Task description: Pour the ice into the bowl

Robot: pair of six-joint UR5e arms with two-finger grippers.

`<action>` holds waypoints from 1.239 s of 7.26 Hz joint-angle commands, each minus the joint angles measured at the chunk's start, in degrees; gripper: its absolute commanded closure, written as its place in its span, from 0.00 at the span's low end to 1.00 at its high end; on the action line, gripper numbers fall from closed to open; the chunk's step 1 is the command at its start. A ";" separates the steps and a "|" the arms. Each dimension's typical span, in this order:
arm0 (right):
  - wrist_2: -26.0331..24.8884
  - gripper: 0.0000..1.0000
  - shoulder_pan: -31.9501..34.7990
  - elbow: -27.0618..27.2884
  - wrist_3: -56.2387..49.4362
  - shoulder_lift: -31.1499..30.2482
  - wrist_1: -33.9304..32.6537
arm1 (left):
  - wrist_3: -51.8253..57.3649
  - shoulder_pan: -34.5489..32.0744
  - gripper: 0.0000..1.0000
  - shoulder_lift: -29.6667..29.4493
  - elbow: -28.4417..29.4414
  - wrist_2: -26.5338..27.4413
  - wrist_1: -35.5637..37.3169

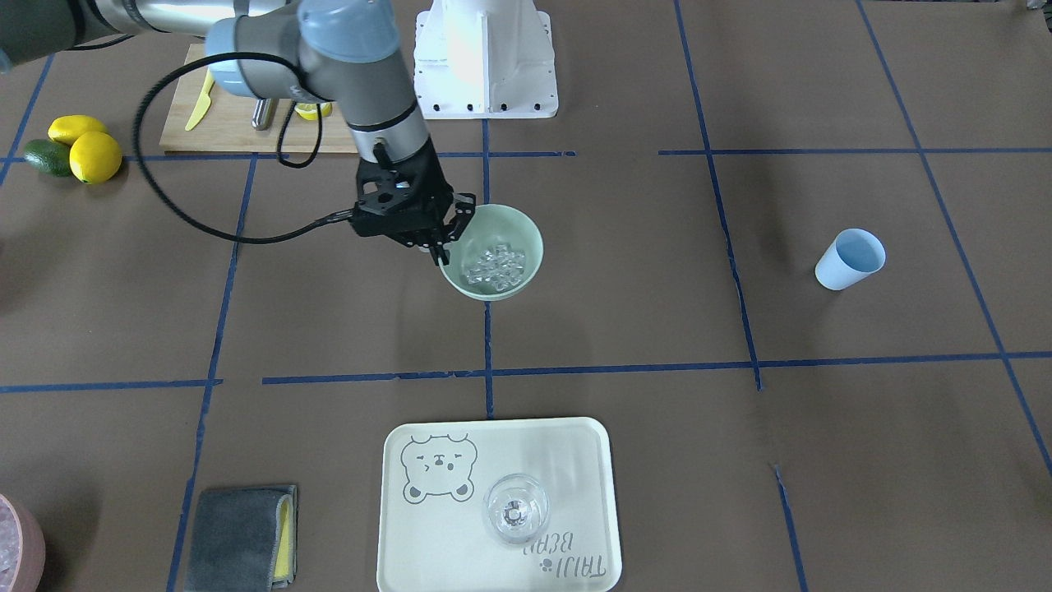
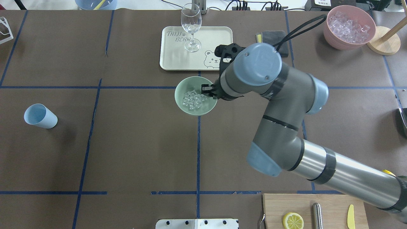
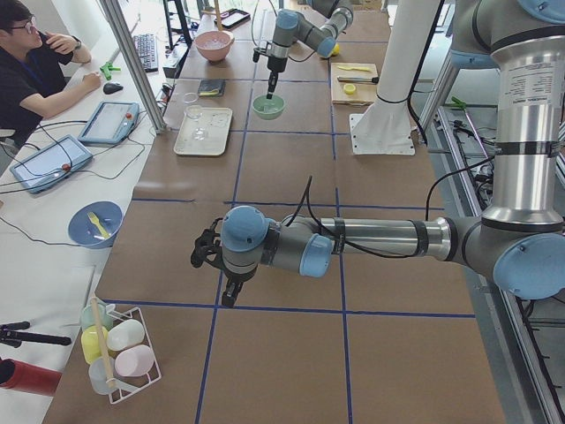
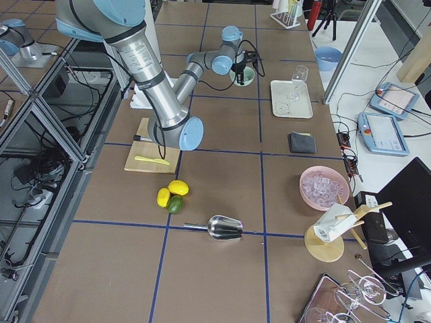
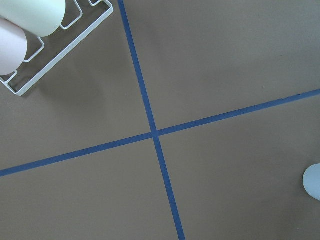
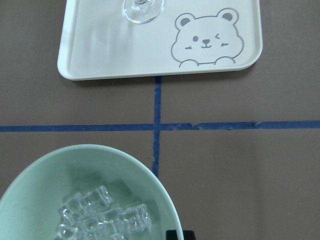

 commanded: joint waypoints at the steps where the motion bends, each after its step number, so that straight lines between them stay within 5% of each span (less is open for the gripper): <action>1: 8.71 1.00 10.43 2.75 -14.71 -10.27 0.97 | 0.00 0.00 0.00 0.10 0.05 0.05 0.00; 4: 19.59 1.00 22.47 2.14 -32.82 -27.05 9.57 | -0.17 0.00 0.00 0.63 -0.12 0.75 0.09; 6: 19.80 1.00 22.95 -2.05 -33.85 -32.18 17.01 | -0.08 0.00 0.00 0.63 -0.03 0.58 -0.09; 9: 19.80 1.00 22.95 -12.78 -29.99 -37.36 38.46 | -0.08 0.00 0.00 0.54 -0.04 0.23 -0.18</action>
